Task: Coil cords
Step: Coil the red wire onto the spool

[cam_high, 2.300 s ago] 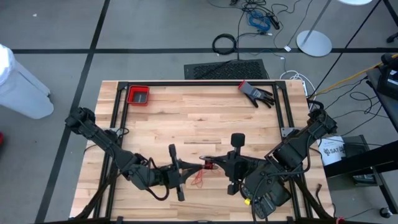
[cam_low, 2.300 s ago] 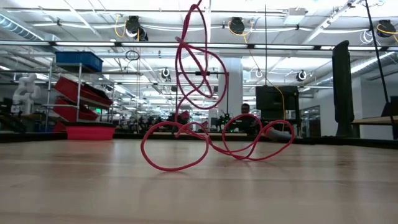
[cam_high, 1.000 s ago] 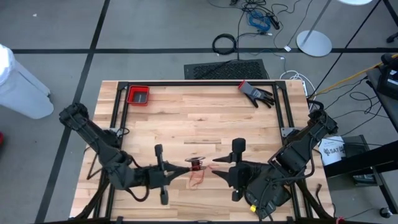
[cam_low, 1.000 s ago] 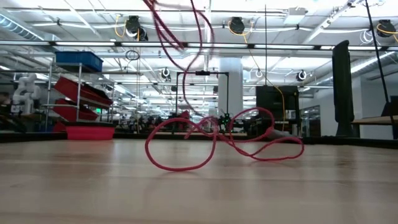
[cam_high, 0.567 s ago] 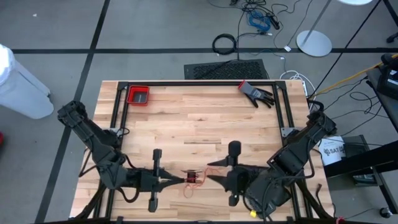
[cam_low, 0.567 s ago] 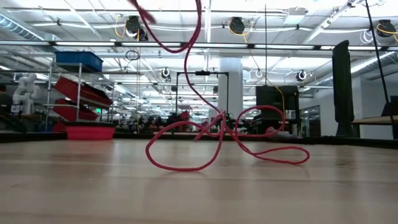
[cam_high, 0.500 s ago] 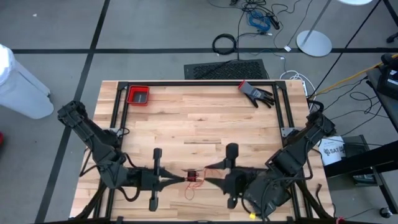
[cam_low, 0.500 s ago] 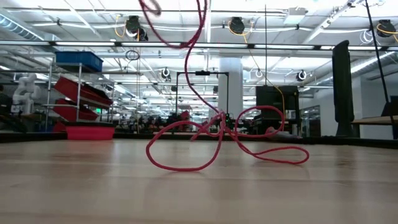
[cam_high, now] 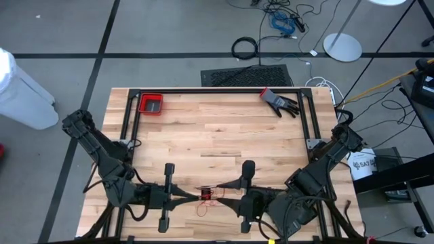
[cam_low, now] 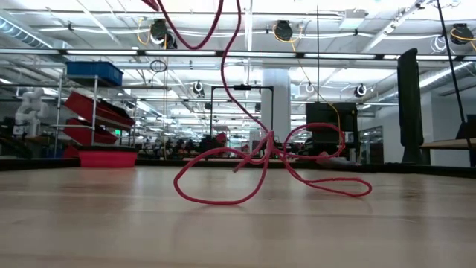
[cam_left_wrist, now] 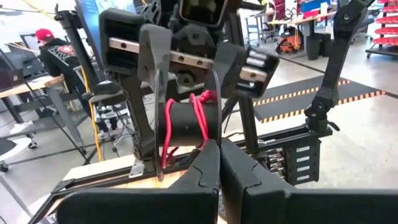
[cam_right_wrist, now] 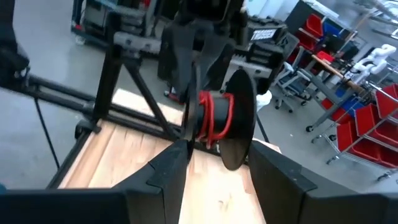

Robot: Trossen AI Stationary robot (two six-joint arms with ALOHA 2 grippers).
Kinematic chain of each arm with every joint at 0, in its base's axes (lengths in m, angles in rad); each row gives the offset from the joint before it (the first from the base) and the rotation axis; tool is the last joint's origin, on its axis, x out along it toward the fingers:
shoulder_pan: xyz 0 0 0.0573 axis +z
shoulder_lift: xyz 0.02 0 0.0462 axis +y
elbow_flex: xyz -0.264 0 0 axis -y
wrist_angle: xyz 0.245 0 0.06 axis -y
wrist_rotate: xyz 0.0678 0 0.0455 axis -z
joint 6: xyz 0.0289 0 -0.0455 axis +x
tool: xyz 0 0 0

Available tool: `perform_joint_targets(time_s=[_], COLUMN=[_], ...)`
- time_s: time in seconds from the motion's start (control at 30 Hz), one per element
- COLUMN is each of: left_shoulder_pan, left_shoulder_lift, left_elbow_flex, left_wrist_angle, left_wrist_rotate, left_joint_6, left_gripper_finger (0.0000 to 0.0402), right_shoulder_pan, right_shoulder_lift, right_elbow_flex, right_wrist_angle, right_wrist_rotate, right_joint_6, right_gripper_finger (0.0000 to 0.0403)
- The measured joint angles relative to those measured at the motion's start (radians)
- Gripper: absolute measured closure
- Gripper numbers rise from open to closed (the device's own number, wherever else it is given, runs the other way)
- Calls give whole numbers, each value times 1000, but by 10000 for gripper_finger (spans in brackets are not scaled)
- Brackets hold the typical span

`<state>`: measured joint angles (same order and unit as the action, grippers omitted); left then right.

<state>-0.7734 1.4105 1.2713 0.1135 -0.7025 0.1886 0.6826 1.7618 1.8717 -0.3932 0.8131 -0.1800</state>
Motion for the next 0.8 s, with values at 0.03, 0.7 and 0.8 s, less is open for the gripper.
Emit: perform_joint_targets(time_s=[0.03, 0.7, 0.8], left_shoulder_pan=[1, -5, -6], left_shoulder_lift=[0, 3, 4], left_elbow_flex=[0, -1, -2], left_wrist_angle=[-1, -24, -23], left_wrist_rotate=[5, 26, 31], left_joint_6=[0, 8, 8], left_gripper_finger=[401, 401, 401], right_shoulder_pan=[-1, 46, 55], right_shoulder_lift=[0, -31, -36], right_elbow_flex=[0, 0, 1], right_wrist_angle=[4, -6, -10], right_wrist_rotate=[0, 0, -1], right_joint_6=[5, 8, 23], right_gripper_finger=[248, 248, 248])
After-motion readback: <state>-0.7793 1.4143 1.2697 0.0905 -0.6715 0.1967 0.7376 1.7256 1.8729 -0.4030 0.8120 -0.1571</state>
